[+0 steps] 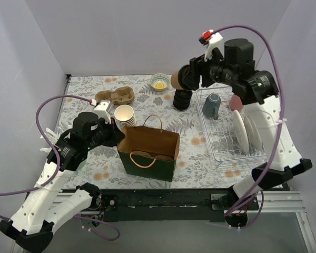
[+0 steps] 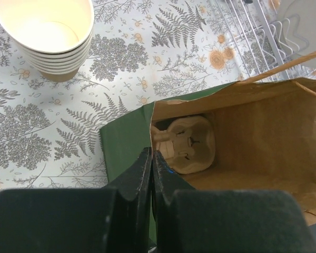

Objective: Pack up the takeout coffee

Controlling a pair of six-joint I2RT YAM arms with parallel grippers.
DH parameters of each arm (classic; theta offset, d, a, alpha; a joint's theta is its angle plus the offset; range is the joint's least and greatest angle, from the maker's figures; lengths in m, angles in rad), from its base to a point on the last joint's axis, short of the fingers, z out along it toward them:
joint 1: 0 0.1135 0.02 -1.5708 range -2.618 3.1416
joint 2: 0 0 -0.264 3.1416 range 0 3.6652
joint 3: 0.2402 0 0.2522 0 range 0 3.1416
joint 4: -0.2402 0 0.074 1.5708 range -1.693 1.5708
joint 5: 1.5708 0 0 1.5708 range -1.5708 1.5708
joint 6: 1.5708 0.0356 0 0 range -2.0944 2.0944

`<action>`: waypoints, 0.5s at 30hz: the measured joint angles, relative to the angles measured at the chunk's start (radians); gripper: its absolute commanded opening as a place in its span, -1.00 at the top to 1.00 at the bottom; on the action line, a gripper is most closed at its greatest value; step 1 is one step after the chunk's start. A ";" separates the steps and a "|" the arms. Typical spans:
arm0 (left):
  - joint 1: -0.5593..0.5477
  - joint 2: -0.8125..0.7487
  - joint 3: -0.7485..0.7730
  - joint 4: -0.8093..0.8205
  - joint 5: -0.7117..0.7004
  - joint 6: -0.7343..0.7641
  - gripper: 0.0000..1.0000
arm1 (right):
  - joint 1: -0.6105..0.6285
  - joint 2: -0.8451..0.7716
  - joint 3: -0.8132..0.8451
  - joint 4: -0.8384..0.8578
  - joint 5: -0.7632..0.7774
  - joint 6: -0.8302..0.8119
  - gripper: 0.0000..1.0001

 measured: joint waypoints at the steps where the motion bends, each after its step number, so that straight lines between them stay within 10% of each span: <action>1: 0.000 0.007 0.003 0.003 0.005 -0.008 1.00 | 0.005 -0.020 0.023 0.006 -0.031 0.004 0.03; 15: 0.000 0.034 0.010 0.059 0.045 -0.115 1.00 | 0.423 -0.109 0.072 0.151 -0.257 0.062 0.08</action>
